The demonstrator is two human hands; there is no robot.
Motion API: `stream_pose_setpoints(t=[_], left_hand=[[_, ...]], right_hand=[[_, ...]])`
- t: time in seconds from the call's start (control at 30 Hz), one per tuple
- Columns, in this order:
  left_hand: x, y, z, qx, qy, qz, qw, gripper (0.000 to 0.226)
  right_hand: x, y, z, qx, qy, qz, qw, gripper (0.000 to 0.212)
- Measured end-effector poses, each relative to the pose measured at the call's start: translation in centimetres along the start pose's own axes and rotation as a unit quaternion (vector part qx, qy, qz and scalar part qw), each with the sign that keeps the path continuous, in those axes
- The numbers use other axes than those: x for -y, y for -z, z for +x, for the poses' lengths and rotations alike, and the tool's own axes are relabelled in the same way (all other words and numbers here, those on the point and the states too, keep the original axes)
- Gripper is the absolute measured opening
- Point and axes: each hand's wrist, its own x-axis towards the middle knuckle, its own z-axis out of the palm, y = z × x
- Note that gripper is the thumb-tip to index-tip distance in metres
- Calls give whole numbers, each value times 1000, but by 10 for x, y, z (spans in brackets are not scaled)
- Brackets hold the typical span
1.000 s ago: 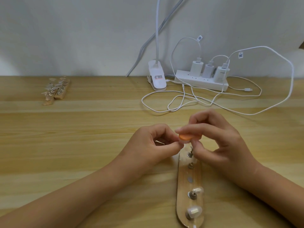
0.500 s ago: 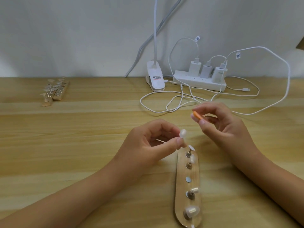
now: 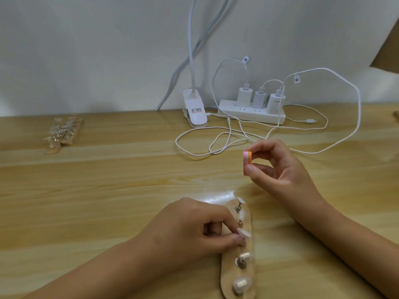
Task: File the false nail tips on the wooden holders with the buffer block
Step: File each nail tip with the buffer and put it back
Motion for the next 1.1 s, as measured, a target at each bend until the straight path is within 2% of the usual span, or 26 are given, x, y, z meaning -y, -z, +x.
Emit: stream_pose_setpoints(t=[0.13,0.23,0.47,0.6,0.73,0.9,1.0,1.1], left_hand=[[2,7,-2,27,-23,22,999,13],[1,12,-3,48,-76,29,996,10],[-7,3,-5,49,-143,76,986,15],[-8,0,-5,13,-166,119,979,12],[-7,-1,-3,-64,-132,13,989,15],[-8,2,4,-104,-94,-133,981,16],[-1,6,8,-126,22,-197,972,10],[7,8,15,-128,122,-246,953,8]], right_hand=[[2,0,0,-1,-6,6,1000,21],[3,-1,-1,-2,-11,5,1000,20],[3,-2,-1,1,-6,-15,1000,22],[1,-2,0,-1,6,-34,999,16],[1,-1,1,0,13,-51,999,17],[2,-1,-1,-3,17,-47,999,20],[7,-5,-5,-9,48,-51,998,30],[11,-11,-9,15,110,-91,990,24]])
